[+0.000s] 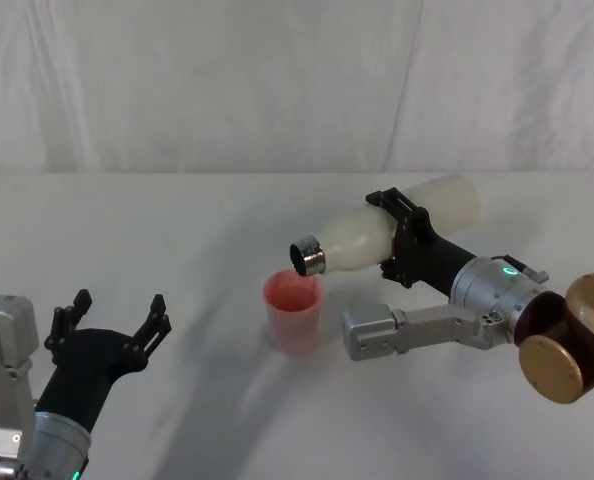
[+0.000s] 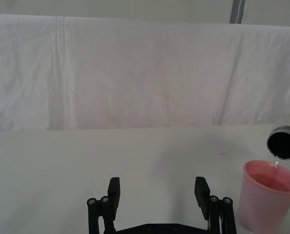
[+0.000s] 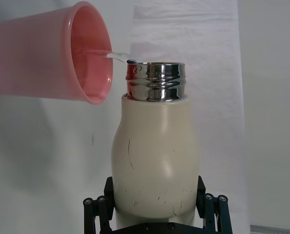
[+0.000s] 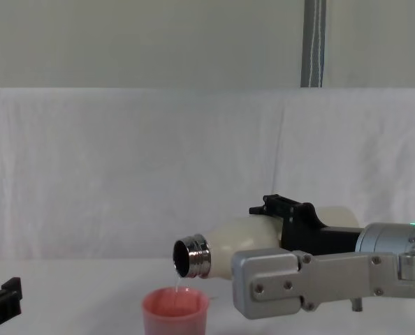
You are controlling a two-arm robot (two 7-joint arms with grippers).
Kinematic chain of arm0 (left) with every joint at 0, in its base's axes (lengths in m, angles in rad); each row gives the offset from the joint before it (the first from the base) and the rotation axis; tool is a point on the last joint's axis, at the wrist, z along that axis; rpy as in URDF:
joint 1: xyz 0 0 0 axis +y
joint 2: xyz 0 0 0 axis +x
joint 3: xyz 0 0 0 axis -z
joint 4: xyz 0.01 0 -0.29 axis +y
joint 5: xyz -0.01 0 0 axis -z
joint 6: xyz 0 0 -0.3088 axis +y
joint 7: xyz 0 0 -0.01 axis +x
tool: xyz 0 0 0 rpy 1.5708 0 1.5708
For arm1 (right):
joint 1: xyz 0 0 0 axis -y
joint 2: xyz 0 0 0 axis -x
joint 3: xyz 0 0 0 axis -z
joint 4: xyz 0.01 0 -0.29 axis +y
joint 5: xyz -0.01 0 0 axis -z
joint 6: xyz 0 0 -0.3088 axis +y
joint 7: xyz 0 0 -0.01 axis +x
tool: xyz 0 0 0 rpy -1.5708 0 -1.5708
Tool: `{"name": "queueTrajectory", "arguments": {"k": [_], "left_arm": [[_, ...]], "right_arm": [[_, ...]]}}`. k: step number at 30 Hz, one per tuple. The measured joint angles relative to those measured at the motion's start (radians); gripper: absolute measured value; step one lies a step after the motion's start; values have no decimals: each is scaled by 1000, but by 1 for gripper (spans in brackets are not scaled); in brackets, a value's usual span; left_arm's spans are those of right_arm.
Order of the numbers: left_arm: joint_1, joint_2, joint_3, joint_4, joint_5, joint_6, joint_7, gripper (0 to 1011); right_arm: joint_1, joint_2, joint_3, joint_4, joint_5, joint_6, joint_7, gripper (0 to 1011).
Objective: Grasp the thermos with one hand and pour water into the cup lid.
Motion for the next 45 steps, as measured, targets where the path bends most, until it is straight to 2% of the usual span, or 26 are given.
{"name": "queueTrajectory", "arguments": {"k": [45], "left_arm": [[0, 0, 0, 0, 0, 0, 0, 1001]], "right_arm": [[13, 10, -10, -34, -27, 14, 7, 958]]}}
